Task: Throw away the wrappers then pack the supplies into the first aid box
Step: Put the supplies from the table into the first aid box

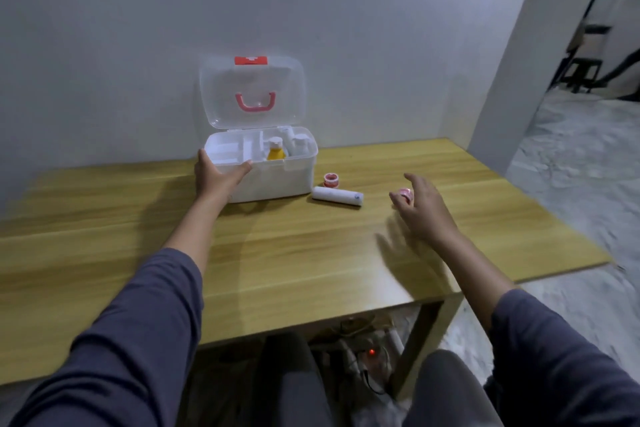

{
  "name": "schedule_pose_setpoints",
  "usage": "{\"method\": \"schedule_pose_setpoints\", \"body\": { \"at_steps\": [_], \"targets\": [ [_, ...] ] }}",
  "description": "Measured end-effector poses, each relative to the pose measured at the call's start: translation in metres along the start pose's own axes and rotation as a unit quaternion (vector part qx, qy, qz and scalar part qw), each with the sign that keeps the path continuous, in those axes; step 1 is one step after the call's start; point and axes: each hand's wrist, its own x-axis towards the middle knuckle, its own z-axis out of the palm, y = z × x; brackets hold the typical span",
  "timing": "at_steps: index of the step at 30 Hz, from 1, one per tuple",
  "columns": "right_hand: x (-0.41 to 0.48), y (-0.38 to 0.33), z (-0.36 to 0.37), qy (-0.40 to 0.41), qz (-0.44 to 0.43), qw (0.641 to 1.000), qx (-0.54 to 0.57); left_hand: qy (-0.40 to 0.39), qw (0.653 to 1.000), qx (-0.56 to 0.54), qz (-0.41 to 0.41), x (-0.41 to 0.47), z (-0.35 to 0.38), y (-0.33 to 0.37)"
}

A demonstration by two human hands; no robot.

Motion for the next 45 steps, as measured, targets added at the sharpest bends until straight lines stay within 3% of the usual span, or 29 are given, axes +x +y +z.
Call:
{"method": "schedule_pose_setpoints", "body": {
  "at_steps": [6,11,19,28,40,45],
  "targets": [
    [-0.041,0.031,0.007,-0.046,0.020,0.992,-0.116,-0.005,1.000,0.014,0.001,-0.001,0.000,0.000],
    [-0.050,0.017,0.018,-0.081,-0.051,0.992,-0.085,-0.004,1.000,0.010,0.009,0.000,-0.001,-0.002],
    [-0.020,-0.019,0.064,-0.158,-0.146,0.968,-0.131,0.002,1.000,0.011,0.019,-0.003,0.002,-0.004],
    [0.024,-0.037,0.099,-0.144,-0.159,0.964,-0.155,0.009,0.999,0.038,0.038,-0.004,0.002,-0.004],
    [0.033,-0.033,0.090,-0.105,-0.208,0.944,-0.232,0.008,0.997,0.049,0.051,-0.002,0.001,-0.007],
    [0.025,-0.028,0.084,-0.093,-0.199,0.961,-0.168,0.011,0.998,0.045,0.050,-0.003,0.001,-0.008]
  ]
}}
